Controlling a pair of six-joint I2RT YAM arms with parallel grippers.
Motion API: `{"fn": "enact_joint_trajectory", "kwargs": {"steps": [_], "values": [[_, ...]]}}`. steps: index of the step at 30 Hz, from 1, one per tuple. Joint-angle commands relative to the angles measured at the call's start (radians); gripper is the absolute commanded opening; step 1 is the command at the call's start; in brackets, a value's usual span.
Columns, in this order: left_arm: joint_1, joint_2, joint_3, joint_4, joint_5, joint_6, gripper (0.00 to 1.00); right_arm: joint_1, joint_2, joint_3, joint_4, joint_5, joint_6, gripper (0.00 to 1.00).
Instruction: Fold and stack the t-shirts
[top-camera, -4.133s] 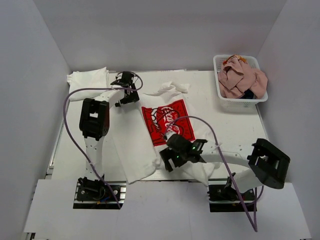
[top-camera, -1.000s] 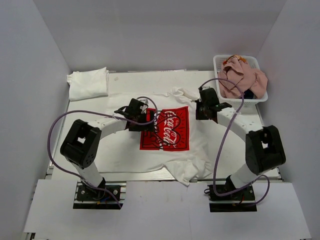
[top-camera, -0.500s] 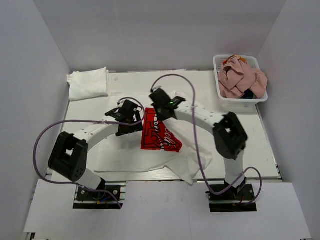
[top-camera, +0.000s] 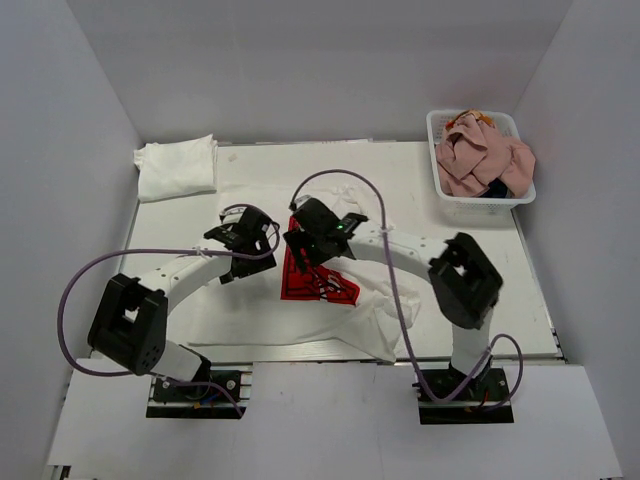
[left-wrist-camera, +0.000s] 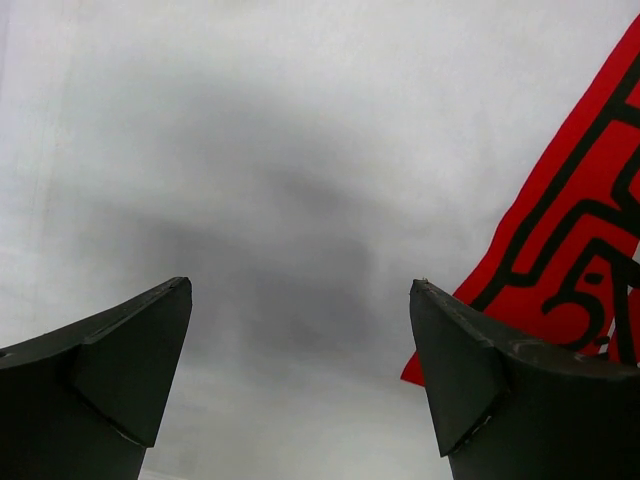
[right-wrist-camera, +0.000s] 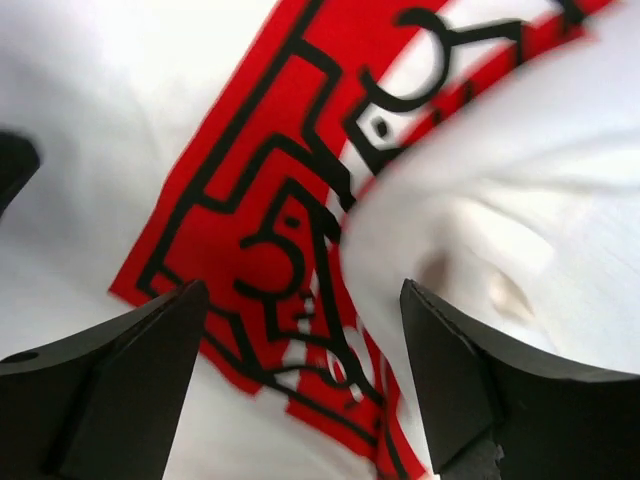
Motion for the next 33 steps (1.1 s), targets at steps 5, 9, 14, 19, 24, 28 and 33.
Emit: {"fn": "enact_joint_trajectory", "kwargs": {"steps": [5,9,14,19,24,28,33], "values": [[0.012,0.124,0.123,0.11,-0.05,0.06,1.0,-0.146,-0.253,-0.191,0.158,-0.057,0.098,0.87],[0.021,0.184,0.174,0.119,-0.06,0.08,1.0,-0.248,-0.256,-0.224,0.155,-0.144,0.153,0.81],[0.032,0.265,0.183,0.153,-0.026,0.089,1.0,-0.329,-0.178,-0.199,0.181,-0.256,0.175,0.76],[0.052,0.314,0.171,0.173,-0.015,0.089,1.0,-0.371,-0.066,-0.123,0.198,-0.247,0.193,0.64],[0.061,0.336,0.16,0.173,-0.003,0.099,1.0,-0.406,0.054,-0.027,0.172,-0.212,0.221,0.64],[0.061,0.336,0.14,0.184,0.019,0.099,1.0,-0.421,0.08,-0.05,0.273,-0.261,0.244,0.65],[0.07,0.336,0.122,0.184,0.008,0.099,1.0,-0.443,0.12,-0.037,0.305,-0.224,0.281,0.37]]}}
